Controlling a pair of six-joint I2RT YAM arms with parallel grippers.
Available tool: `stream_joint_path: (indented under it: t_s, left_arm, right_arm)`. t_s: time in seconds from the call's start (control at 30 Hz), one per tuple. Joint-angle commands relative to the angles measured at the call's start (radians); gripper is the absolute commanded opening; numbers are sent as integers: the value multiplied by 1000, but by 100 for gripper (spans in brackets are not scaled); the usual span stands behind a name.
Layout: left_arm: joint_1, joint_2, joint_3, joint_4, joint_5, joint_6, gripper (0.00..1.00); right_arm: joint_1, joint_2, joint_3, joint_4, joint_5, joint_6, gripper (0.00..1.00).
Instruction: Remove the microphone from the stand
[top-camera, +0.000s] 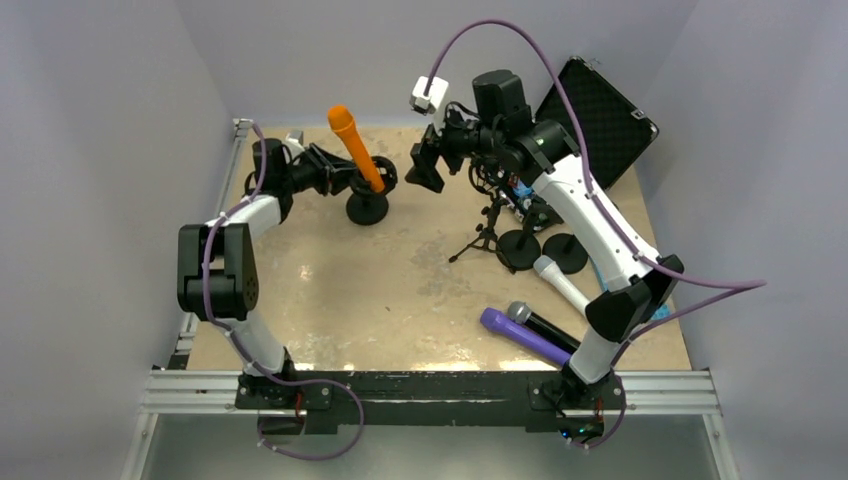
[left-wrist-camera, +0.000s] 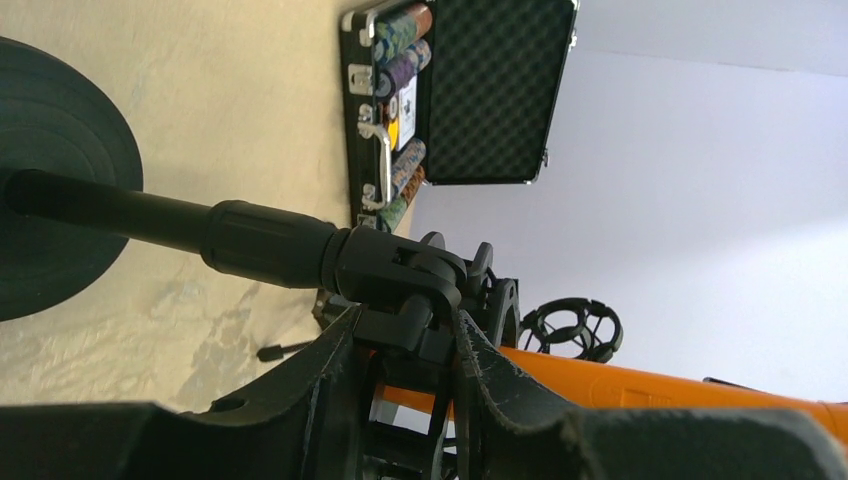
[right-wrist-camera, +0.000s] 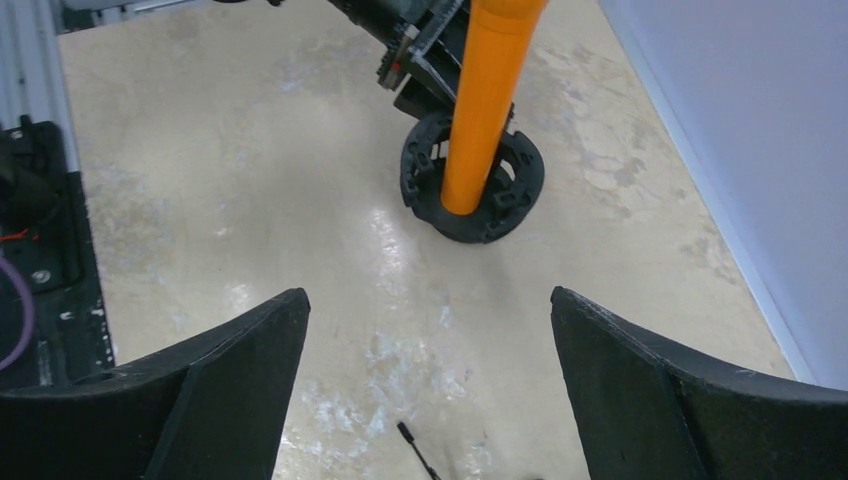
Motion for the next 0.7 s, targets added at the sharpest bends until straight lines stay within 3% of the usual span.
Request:
stream_joint_path:
  t_s: [0.0, 0.67]
  left_arm:
    - [4, -98, -79, 178, 71, -60, 0]
    - [-15, -270, -216, 72, 87, 36, 0]
  right_arm:
    - [27, 5, 7, 45, -139, 36, 96]
    - [116, 300, 172, 318, -118, 141, 93]
